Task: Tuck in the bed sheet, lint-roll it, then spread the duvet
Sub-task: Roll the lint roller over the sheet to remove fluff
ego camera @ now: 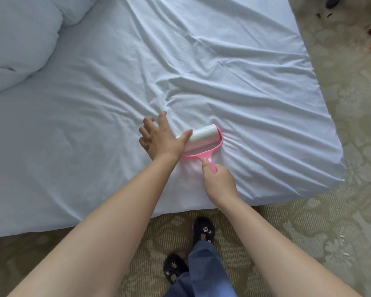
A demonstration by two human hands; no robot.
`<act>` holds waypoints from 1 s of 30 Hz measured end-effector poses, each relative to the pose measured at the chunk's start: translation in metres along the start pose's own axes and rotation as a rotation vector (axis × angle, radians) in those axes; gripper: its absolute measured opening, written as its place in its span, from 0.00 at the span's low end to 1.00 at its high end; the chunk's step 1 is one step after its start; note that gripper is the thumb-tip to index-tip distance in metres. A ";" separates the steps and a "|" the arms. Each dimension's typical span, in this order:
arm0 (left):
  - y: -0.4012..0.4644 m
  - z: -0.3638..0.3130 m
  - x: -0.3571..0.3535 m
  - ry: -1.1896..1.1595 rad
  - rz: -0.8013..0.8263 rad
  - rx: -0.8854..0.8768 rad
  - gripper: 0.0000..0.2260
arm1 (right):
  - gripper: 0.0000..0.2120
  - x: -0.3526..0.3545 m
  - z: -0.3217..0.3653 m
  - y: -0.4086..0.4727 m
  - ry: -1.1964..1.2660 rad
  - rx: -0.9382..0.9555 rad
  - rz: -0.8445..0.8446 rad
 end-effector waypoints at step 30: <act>-0.031 0.019 -0.005 0.017 0.049 -0.665 0.18 | 0.25 -0.004 -0.003 -0.003 -0.069 -0.025 -0.017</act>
Point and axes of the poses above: each hand's wrist, its own y-axis towards the middle knuckle, its own x-axis out of the back of the hand, z = x × y, the point moved 3 cm from there along y, towards the middle knuckle, and after that the axes turned 12 degrees about x, right-handed, at the moved point
